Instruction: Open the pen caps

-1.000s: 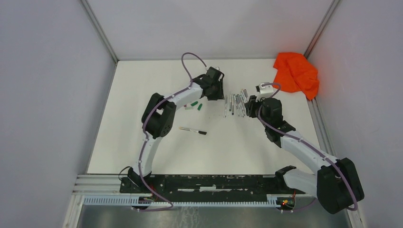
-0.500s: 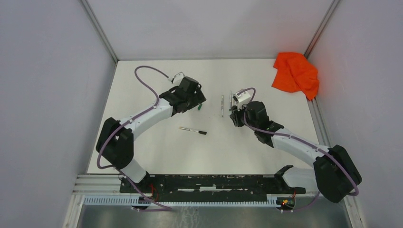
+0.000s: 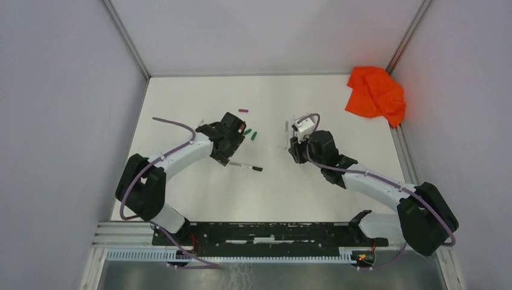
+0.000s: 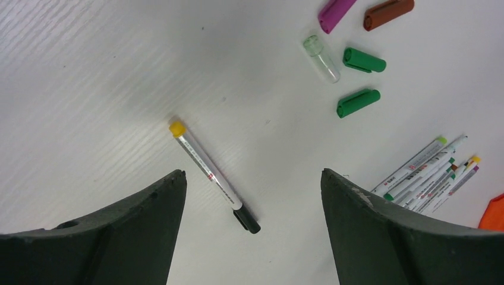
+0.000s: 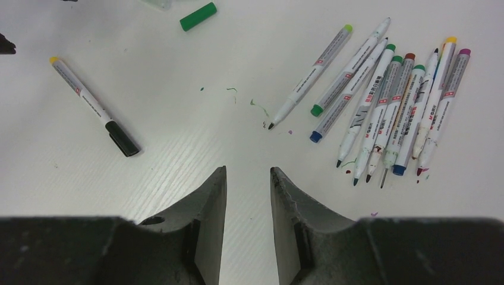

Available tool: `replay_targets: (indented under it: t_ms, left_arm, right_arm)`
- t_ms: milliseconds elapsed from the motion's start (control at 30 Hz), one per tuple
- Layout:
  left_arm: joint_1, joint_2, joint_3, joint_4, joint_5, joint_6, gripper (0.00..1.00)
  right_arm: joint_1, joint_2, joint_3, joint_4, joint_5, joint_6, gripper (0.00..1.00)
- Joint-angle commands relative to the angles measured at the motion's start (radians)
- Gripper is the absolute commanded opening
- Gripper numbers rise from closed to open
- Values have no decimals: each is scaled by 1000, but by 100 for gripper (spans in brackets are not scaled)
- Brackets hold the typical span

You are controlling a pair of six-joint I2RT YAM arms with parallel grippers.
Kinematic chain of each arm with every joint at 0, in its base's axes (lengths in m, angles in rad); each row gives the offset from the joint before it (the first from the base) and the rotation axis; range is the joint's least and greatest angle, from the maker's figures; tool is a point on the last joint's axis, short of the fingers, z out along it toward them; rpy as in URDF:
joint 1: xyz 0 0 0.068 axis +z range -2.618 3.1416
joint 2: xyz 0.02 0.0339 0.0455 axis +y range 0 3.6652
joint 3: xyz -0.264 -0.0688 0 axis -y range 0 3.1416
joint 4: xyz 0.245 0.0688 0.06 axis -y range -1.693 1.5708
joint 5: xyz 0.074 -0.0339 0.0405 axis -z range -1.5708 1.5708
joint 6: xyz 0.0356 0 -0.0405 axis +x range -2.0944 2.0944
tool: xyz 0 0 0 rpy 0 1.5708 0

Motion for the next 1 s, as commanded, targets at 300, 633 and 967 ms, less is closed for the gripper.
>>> replay_targets:
  t_ms: [300,633,967]
  left_arm:
    - [-1,105,28,-105,75,-242,82]
    - [-2,185,46,-115,111,-275,73]
    - [23,220,43,-155,117,-233,56]
  right_arm:
    - [12,12,-2,84,-5,7,38]
    - [12,19,-13,98,-1,8,38]
    - [12,-21,-47,118,6,33,38]
